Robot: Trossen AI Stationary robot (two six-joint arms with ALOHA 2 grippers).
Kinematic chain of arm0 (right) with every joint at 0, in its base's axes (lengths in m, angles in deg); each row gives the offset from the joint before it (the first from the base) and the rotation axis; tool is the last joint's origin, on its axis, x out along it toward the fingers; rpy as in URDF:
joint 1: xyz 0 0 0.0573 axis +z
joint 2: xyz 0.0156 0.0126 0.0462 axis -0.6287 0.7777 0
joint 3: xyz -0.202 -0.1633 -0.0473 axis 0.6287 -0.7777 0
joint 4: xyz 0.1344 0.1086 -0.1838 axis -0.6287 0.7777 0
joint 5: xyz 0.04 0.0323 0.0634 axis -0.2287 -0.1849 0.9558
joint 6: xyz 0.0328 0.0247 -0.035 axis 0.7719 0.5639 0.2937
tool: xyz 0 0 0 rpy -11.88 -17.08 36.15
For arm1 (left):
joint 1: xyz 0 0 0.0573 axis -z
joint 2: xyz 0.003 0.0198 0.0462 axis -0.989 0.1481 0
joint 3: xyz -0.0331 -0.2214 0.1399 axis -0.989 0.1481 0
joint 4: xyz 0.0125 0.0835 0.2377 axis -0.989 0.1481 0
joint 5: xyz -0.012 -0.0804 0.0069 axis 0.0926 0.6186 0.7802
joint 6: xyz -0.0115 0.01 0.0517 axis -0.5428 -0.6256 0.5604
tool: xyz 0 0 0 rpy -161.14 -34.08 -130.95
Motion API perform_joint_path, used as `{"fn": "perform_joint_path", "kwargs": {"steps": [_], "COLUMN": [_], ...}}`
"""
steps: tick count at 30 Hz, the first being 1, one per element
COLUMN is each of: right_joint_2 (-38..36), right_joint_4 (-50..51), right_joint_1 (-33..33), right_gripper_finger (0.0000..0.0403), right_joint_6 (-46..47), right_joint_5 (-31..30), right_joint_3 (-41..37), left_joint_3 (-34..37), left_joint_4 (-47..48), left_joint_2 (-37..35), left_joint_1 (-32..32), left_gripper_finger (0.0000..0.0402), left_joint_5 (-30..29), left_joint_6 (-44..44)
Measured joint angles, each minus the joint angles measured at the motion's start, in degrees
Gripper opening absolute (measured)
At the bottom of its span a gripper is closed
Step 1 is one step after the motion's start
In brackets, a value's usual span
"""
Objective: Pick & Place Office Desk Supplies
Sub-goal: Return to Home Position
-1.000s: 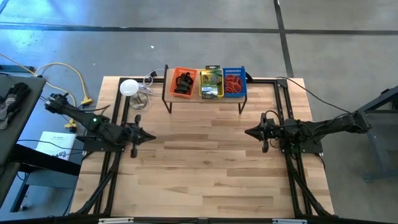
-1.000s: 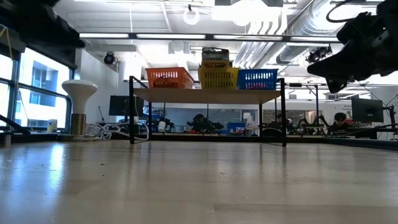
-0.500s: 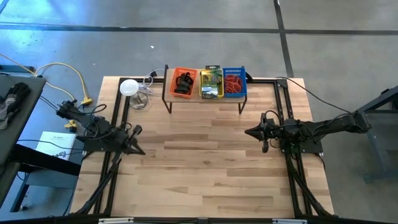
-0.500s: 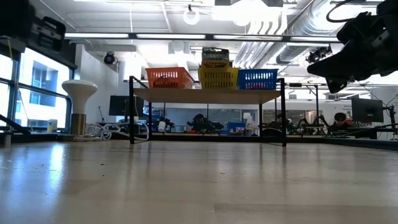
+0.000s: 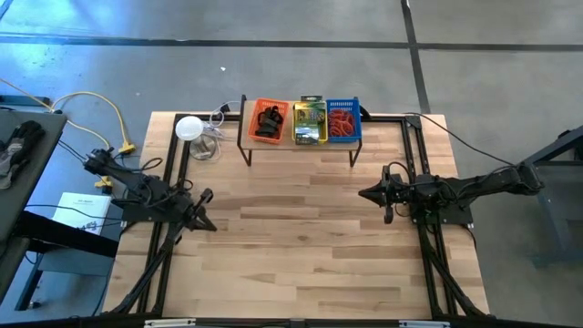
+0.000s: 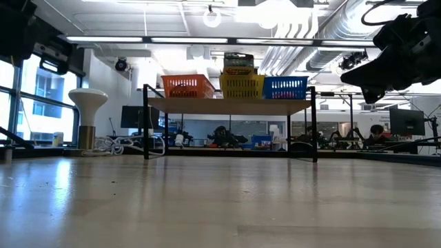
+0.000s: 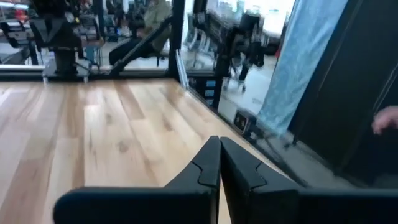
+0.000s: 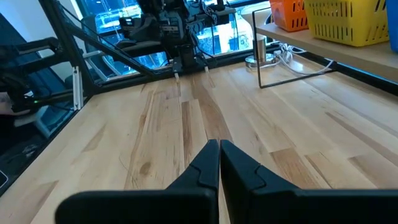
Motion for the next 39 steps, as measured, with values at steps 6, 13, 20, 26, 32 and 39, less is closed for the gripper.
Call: {"fn": "perform_joint_path", "kwargs": {"steps": [6, 13, 20, 26, 32, 39], "right_joint_2": [-0.01, -0.01, -0.01, -0.01, -0.01, -0.01], "right_joint_4": [-0.02, 0.24, 0.26, 0.27, 0.28, 0.30], "right_joint_1": [0.00, 0.00, 0.00, 0.00, 0.00, 0.00], "right_gripper_finger": [0.0002, 0.0002, 0.0002, 0.0002, 0.0002, 0.0002], "right_joint_6": [0.00, 0.00, 0.00, 0.00, 0.00, 0.00], "right_joint_5": [-0.01, 0.00, -0.01, -0.01, -0.01, -0.01], "right_joint_3": [-0.04, -0.04, -0.04, -0.04, -0.04, -0.04], "left_joint_3": [2.17, 2.31, 2.39, 2.43, 2.45, 2.47], "left_joint_4": [-5.06, -4.84, -4.98, -4.98, -4.99, -5.00], "left_joint_2": [0.70, 0.74, 0.73, 0.75, 0.74, 0.75], "left_joint_1": [0.00, -0.04, -0.04, -0.04, -0.04, -0.04], "left_gripper_finger": [0.0002, 0.0002, 0.0002, 0.0002, 0.0002, 0.0002], "left_joint_5": [1.17, -1.09, -1.11, -1.11, -1.13, -1.17], "left_joint_6": [-2.14, -3.25, -2.63, -2.65, -2.78, -2.76]}}
